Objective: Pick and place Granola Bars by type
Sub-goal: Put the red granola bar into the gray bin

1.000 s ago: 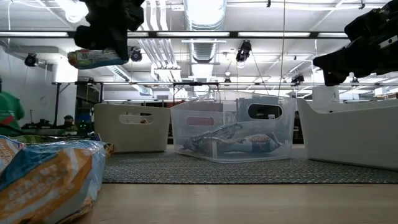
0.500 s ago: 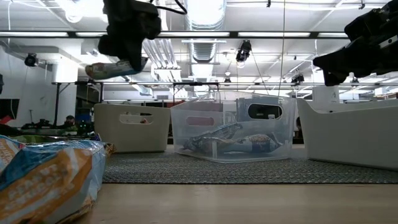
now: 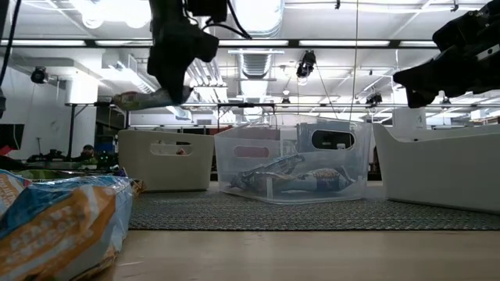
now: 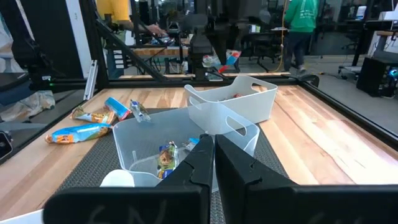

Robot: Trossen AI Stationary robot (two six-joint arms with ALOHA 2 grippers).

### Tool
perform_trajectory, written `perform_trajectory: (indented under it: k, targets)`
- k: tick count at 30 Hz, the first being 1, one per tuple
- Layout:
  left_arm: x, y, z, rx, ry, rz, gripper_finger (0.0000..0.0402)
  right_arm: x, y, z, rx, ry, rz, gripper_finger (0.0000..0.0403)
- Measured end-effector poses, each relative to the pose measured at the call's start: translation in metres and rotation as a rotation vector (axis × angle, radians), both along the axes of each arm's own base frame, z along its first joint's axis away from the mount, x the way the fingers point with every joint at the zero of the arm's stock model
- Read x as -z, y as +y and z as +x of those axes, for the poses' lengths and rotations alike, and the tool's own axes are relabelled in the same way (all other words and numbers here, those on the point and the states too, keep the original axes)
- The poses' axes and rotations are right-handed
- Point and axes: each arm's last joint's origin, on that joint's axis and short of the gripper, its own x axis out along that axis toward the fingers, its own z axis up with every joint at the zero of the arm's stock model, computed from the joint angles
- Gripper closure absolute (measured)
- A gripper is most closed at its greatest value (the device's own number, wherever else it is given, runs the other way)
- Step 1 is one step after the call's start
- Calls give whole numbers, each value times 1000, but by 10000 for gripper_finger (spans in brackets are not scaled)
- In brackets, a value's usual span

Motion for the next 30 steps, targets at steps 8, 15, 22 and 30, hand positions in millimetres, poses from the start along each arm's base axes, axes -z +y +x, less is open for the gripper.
perform_trajectory:
  k: [8, 15, 22, 30]
  targets:
    - [25, 3, 16, 83, 85, 0, 342, 0, 0, 0, -1, 0, 0, 394]
    - [39, 4, 26, 110, 102, 1, 342, 0, 0, 0, -1, 0, 0, 394]
    - [49, 6, 34, 112, 106, 3, 342, 0, 0, 0, 0, 0, 0, 394]
    - [52, 7, 36, 112, 104, 4, 342, 0, 0, 0, 0, 0, 0, 394]
